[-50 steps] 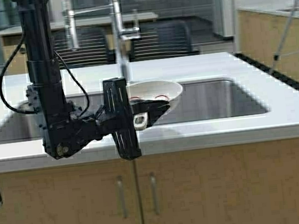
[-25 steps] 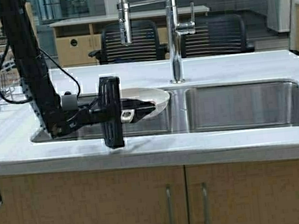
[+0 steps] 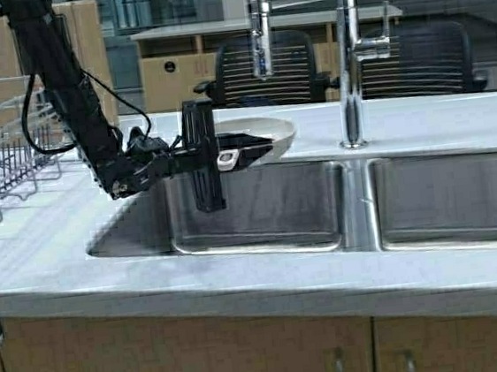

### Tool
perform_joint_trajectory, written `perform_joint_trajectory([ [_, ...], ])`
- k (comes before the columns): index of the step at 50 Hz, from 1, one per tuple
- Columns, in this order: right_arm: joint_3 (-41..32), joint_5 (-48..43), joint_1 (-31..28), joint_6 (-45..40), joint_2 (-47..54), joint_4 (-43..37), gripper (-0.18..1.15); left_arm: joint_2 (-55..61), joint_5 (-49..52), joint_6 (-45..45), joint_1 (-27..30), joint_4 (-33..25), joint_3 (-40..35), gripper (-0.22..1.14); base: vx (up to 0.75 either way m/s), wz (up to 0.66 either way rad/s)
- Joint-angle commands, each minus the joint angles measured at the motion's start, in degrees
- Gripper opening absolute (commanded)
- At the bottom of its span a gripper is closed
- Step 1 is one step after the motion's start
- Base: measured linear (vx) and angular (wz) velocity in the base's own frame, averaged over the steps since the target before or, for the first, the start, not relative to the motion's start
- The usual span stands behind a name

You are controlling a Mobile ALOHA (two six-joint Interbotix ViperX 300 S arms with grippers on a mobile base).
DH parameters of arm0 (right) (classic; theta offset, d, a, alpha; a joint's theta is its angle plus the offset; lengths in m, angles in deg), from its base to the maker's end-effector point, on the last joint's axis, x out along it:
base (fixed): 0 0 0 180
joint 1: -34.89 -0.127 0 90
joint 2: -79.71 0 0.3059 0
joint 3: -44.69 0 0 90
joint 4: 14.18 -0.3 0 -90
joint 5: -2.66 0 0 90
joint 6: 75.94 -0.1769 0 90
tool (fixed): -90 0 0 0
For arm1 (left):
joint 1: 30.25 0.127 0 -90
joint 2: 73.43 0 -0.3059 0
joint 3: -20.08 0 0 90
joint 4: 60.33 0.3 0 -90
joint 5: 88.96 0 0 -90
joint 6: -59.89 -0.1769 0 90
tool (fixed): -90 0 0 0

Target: Wash the pan

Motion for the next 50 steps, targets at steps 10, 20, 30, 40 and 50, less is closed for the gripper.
perform_joint_trajectory([
  [10,-2.2,-0.3,0.1,-1.0,2.6,-0.2,0.06,-2.2,-5.3,-0.6,-1.2,0.9,5.7,0.02,0.18,0.08],
  [20,-2.1,-0.3,0.1,-1.0,3.9,0.0,0.06,-3.2,-11.8,-4.5,-3.1,1.0,13.9,0.02,0.19,-0.03],
  [30,-1.9,-0.3,0.1,-0.9,4.1,0.1,0.06,-5.0,-13.8,-10.8,-6.1,-2.4,23.6,0.02,0.15,-0.08],
  [40,-2.3,-0.2,0.1,-0.9,5.0,0.1,0.06,-6.2,-17.5,-15.6,-8.5,-7.2,30.6,0.02,0.11,-0.07],
  [50,-4.1,-0.3,0.1,-0.8,8.4,0.4,0.06,-5.9,-21.9,-16.4,-8.5,-8.4,32.8,0.02,0.06,-0.04],
])
